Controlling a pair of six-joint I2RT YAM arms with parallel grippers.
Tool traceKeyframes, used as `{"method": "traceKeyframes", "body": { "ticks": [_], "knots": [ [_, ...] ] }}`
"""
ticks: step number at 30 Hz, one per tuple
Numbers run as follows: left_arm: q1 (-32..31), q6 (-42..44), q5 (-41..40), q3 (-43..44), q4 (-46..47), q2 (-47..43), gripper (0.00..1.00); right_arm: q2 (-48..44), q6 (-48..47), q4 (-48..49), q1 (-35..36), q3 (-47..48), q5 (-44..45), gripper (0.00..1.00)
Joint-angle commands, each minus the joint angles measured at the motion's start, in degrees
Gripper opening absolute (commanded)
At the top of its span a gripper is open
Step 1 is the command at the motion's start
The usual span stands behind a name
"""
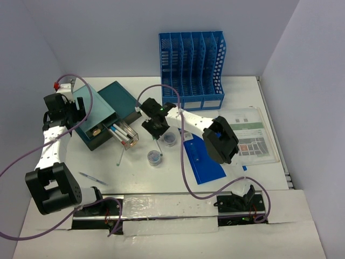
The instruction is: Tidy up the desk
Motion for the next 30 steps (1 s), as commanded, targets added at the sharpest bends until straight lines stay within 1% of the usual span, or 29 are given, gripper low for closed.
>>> {"method": "traceKeyframes", "body": {
  "ticks": [1,4,10,18,23,24,26,27,29,30],
  "knots": [
    [0.1,-0.39,1.07,1.71,0.38,0.06,0.86,-0.54,-0.62,2.59,1.48,-2.62,0.74,0.53],
    [0.1,-0.65,1.72,2.33,-0.68,-0.32,0.86,-1.51,-0.11,5.29,2.22,-5.09,-1.1,0.53],
    [0.03,-0.34,1.17,0.12,0.18,-4.15,0.86,-1.03,0.35,5.31,3.51,-7.72,-1.68,0.53],
    [0.04,-0.31,0.94,0.08,-0.38,-5.39,0.86,-1.7,0.78,5.63,7.09,-10.33,-0.87,0.54],
    [0.12,-0.31,1.14,-0.22,-0.02,-6.01,0.86,0.26,3.24,3.42,6.63,-11.21,2.32,0.53],
    [0.11,-0.31,1.21,-0.28,-0.01,-6.07,0.86,0.18,3.47,3.44,6.51,-11.75,2.19,0.5],
    [0.1,-0.31,1.29,-0.35,0.07,-6.01,0.86,-0.55,5.62,3.85,5.87,-14.49,1.32,0.41],
    [0.12,-0.31,1.34,-0.37,0.07,-6.04,0.86,-1.03,6.34,4.32,5.45,-15.59,0.68,0.34],
    [0.07,-0.31,1.51,-0.37,0.16,-5.93,0.86,-1.93,7.17,5.15,4.89,-17.42,0.19,0.27],
    [0.03,-0.31,1.58,-0.44,0.16,-5.9,0.86,-2.72,7.49,5.55,4.74,-18.63,0.08,0.18]
  ]
}}
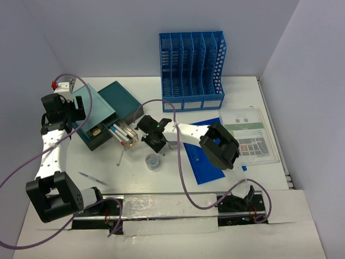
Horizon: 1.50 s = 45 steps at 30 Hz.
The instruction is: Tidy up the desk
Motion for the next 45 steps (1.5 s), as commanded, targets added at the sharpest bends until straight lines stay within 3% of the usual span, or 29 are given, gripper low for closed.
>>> {"method": "traceKeyframes", "body": {
  "ticks": [1,3,6,16,21,25,28,33,40,45],
  "knots": [
    [0.03,-0.25,0.77,-0.2,0.6,-1.46,0.86,-1.06,2.89,-1.96,-1.48,-6.85,0.39,0.08],
    [0.11,-0.17,0.77,-0.28,0.6,-1.54,0.86,-1.78,3.63,-1.95,-1.8,-8.31,1.05,0.0],
    [0.12,-0.09,0.76,-0.29,0.42,-1.71,0.86,-3.65,5.2,-1.21,-2.34,-9.97,1.93,0.0],
    [0.03,-0.17,1.82,-0.06,0.37,-1.89,0.86,-23.49,6.07,11.69,-4.23,-13.22,0.91,0.0],
    [0.12,0.0,1.82,-0.11,0.25,-1.54,0.86,-23.25,5.51,15.27,-3.92,-2.57,-0.25,0.0],
    [0.06,-0.26,2.06,-0.11,0.3,-1.84,0.86,-17.31,5.13,17.19,-1.67,9.27,-3.25,0.0],
    [0.03,-0.25,2.25,-0.04,0.24,-1.93,0.86,-9.95,4.33,13.0,0.08,21.06,-3.79,0.0],
    [0.1,-0.21,2.32,-0.02,0.07,-2.07,0.86,-1.58,3.24,5.34,1.91,30.33,-4.61,0.01],
    [0.12,-0.7,3.41,0.94,-0.98,-2.77,0.86,-1.98,1.92,5.08,2.93,26.36,-7.07,0.26],
    [-0.02,-0.23,3.53,1.81,-2.92,-4.81,0.86,-2.49,1.64,4.2,3.32,26.84,-6.88,0.5]
  ]
}}
